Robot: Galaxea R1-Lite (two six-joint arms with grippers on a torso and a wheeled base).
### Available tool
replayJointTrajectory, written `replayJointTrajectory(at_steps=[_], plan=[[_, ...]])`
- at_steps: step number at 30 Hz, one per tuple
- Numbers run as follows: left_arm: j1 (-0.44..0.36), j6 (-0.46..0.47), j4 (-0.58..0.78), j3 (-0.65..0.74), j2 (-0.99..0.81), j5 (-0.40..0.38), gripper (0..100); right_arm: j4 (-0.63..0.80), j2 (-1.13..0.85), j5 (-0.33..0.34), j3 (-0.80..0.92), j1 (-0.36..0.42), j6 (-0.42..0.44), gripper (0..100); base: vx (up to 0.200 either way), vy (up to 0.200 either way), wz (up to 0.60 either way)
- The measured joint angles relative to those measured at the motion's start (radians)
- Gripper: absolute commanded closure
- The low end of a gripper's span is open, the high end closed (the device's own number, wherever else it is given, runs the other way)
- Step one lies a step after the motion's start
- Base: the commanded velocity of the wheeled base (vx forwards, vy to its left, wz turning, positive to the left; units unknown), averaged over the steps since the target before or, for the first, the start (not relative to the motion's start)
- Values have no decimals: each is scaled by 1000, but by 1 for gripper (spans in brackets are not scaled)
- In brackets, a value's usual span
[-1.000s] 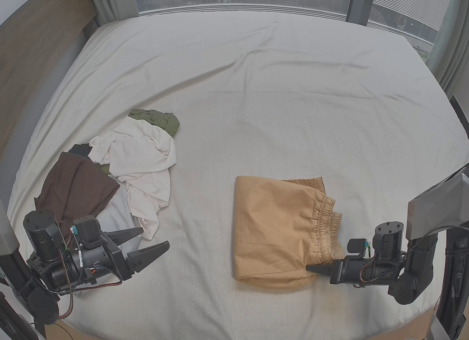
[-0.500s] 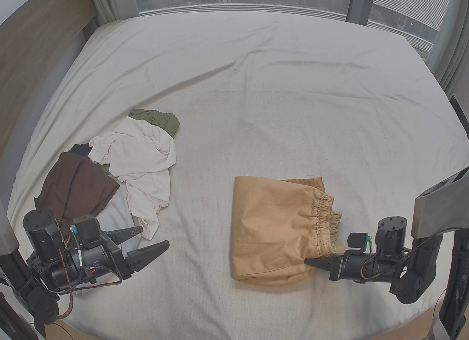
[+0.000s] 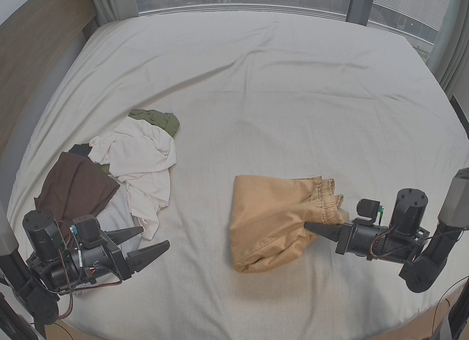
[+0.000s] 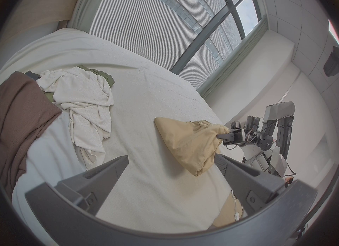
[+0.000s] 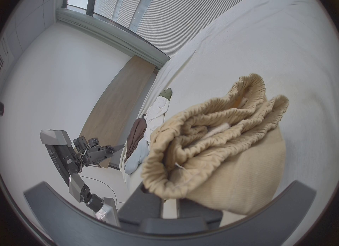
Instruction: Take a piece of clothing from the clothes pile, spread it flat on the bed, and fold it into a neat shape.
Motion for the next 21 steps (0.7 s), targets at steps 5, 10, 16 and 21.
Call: replayJointTrajectory(at_steps=[5, 10, 16, 21], plan=[[0, 0, 0, 0, 1, 0, 0, 186, -55, 1, -127, 6, 3, 100, 0, 0, 0], [-1, -1, 0, 0, 2, -1, 0, 357, -115, 1, -258, 20, 6, 100, 0, 0, 0], [-7, -2, 0, 1, 3, -1, 0, 516, -173, 6, -417, 26, 19, 100, 0, 0, 0], [-17, -4, 0, 2, 4, -1, 0, 585, -193, 11, -522, 26, 43, 100, 0, 0, 0]])
